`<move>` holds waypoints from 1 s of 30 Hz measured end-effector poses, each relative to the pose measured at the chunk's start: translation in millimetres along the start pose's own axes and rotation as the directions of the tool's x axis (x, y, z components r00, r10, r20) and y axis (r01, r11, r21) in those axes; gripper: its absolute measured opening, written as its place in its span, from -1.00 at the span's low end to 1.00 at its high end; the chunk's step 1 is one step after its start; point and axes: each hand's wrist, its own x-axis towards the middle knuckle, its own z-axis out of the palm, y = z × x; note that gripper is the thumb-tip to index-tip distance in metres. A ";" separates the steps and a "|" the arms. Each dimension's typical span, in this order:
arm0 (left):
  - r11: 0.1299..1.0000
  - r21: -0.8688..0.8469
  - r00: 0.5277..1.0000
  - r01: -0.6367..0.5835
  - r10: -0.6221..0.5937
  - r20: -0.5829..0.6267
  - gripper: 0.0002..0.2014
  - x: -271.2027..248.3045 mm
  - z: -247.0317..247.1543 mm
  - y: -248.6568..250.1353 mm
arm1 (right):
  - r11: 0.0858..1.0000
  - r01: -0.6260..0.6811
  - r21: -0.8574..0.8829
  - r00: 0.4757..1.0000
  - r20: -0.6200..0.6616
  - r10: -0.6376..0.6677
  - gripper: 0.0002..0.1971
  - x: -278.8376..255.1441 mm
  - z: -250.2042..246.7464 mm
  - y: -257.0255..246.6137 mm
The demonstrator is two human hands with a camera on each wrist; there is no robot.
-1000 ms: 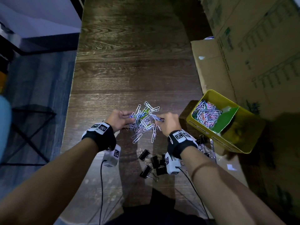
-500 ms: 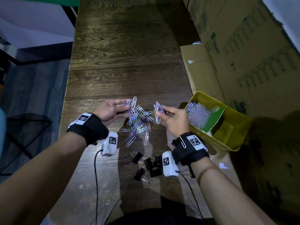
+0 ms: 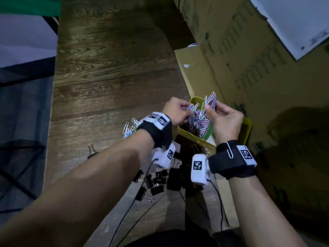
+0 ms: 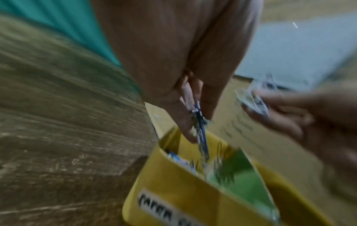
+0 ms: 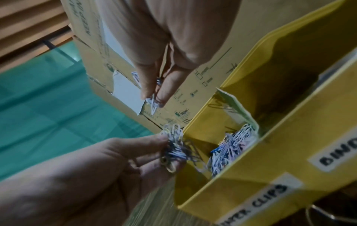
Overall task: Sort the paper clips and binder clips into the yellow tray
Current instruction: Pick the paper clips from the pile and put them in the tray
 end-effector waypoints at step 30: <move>0.591 0.793 0.964 -0.150 0.265 -0.015 -0.50 5.7 -119.3 -133.4 | 0.686 0.598 -0.415 0.584 0.811 -0.017 -0.92 -18.1 81.0 20.9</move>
